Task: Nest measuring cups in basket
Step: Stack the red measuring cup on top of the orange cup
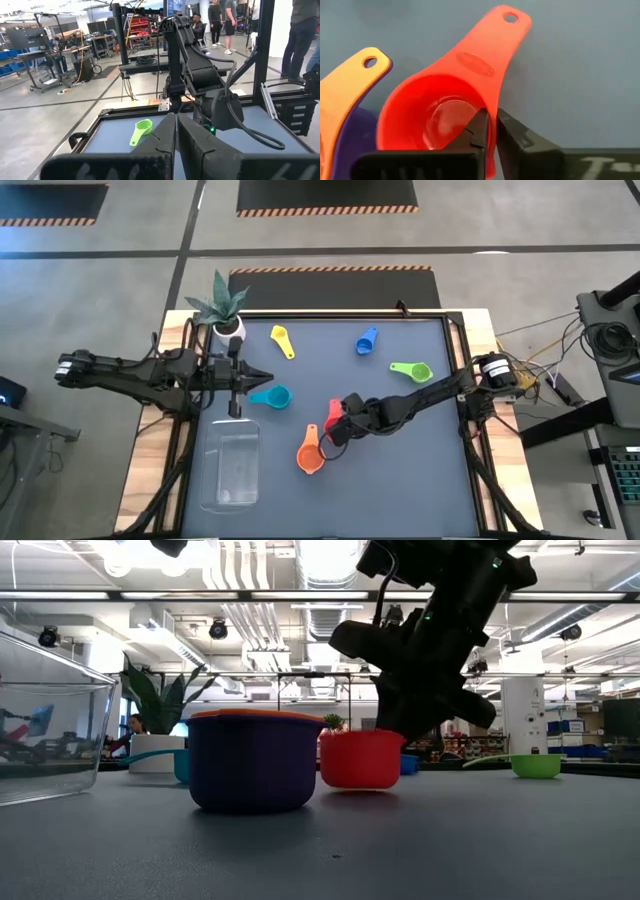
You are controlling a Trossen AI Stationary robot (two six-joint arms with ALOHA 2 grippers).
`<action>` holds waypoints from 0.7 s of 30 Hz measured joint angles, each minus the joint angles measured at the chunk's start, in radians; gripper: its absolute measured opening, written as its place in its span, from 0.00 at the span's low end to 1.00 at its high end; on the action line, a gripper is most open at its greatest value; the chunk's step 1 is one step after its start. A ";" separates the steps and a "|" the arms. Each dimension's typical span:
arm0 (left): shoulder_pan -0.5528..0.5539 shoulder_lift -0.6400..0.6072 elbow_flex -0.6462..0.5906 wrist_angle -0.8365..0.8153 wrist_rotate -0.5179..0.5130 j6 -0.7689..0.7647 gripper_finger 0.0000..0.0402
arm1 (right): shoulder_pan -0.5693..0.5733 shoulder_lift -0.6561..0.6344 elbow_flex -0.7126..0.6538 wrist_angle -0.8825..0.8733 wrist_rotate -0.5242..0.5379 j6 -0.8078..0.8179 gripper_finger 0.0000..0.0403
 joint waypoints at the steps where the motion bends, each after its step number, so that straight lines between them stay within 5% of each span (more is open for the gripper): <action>1: 0.000 0.000 0.000 0.000 0.000 0.000 0.00 | 0.000 0.000 0.003 -0.002 0.000 -0.003 0.03; 13: 0.000 -0.002 0.000 0.000 0.000 0.000 0.00 | -0.013 -0.113 0.010 -0.055 0.023 -0.007 0.02; 21: 0.000 -0.004 0.000 0.000 0.000 0.000 0.00 | 0.035 -0.164 0.010 0.077 0.078 0.063 0.02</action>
